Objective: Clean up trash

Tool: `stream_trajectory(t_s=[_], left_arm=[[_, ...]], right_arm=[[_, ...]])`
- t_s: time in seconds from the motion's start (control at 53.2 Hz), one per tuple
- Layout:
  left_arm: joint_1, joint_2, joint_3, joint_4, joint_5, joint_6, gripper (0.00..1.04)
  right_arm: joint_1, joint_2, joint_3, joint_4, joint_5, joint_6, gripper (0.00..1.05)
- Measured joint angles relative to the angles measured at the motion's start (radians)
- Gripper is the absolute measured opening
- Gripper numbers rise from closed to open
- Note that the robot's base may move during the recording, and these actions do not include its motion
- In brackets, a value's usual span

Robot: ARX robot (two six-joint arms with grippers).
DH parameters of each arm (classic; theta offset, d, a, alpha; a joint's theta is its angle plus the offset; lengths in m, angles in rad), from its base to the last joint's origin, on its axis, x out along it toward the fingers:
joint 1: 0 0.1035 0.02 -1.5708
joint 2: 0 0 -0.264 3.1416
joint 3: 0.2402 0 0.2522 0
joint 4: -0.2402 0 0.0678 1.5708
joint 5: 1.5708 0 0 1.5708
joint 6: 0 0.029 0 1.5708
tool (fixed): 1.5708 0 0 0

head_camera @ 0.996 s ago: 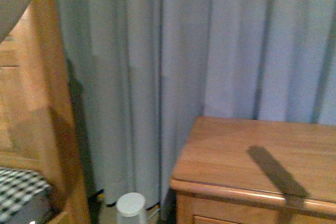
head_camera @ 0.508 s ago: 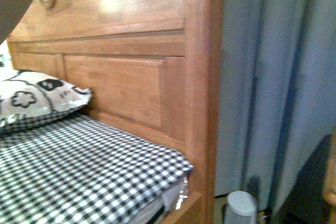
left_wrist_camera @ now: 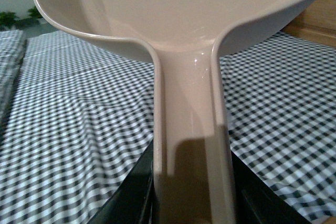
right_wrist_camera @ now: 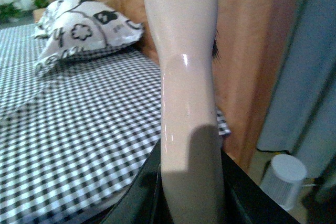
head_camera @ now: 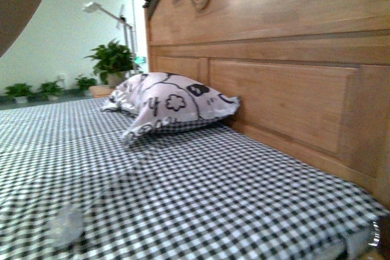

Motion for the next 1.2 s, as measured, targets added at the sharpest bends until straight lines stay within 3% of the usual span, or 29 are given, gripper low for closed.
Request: stream_trajectory(t_s=[0.47, 0.526, 0.602, 0.714, 0.827, 0.996, 1.203], left_arm=[[0.003, 0.000, -0.001, -0.001, 0.000, -0.004, 0.27], [-0.007, 0.023, 0.034, -0.094, -0.047, -0.003, 0.27], [0.021, 0.077, 0.073, -0.159, -0.034, 0.012, 0.27], [0.059, 0.223, 0.095, -0.067, 0.055, 0.098, 0.27], [0.077, 0.439, 0.153, 0.016, 0.190, 0.290, 0.27], [0.096, 0.664, 0.235, -0.039, 0.322, 0.478, 0.27], [0.132, 0.791, 0.262, -0.111, 0.375, 0.620, 0.27]], right_arm=[[0.003, 0.005, 0.000, 0.000, -0.001, 0.000, 0.20], [0.003, 0.005, 0.000, 0.000, -0.001, 0.000, 0.20], [0.001, -0.003, 0.000, 0.000, 0.002, 0.000, 0.20], [0.000, -0.003, 0.000, 0.001, -0.002, 0.000, 0.20], [0.000, 0.000, 0.000, 0.000, 0.000, 0.000, 0.20], [0.000, -0.002, 0.000, 0.001, 0.000, 0.000, 0.20], [0.000, -0.002, 0.000, 0.001, 0.000, 0.000, 0.20]])
